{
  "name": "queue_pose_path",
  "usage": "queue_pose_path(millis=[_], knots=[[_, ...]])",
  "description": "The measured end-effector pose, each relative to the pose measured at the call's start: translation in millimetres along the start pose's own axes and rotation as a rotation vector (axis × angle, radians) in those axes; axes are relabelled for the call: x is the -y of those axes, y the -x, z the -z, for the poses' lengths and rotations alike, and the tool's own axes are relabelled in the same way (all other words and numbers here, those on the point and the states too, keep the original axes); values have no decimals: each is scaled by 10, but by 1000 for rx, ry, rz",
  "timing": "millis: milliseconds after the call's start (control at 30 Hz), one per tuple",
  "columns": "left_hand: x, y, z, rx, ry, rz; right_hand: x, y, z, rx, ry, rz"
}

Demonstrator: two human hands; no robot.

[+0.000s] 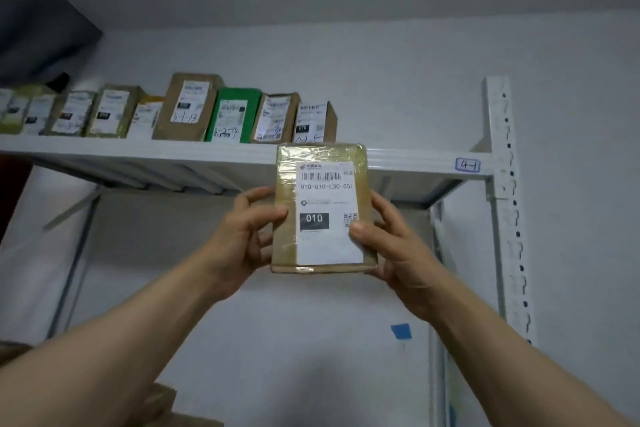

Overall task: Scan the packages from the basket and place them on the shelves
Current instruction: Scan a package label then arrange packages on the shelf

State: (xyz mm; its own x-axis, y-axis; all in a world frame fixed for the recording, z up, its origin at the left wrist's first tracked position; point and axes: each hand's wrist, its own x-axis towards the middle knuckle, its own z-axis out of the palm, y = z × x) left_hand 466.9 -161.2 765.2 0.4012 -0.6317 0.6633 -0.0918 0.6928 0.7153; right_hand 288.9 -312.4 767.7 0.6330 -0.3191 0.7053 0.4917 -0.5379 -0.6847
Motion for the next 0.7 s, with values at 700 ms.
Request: queue_pose_path(millis=[700], knots=[[-406,-2259,-1040,66,-654,-481,606,-1984,1110,-465,584,422]])
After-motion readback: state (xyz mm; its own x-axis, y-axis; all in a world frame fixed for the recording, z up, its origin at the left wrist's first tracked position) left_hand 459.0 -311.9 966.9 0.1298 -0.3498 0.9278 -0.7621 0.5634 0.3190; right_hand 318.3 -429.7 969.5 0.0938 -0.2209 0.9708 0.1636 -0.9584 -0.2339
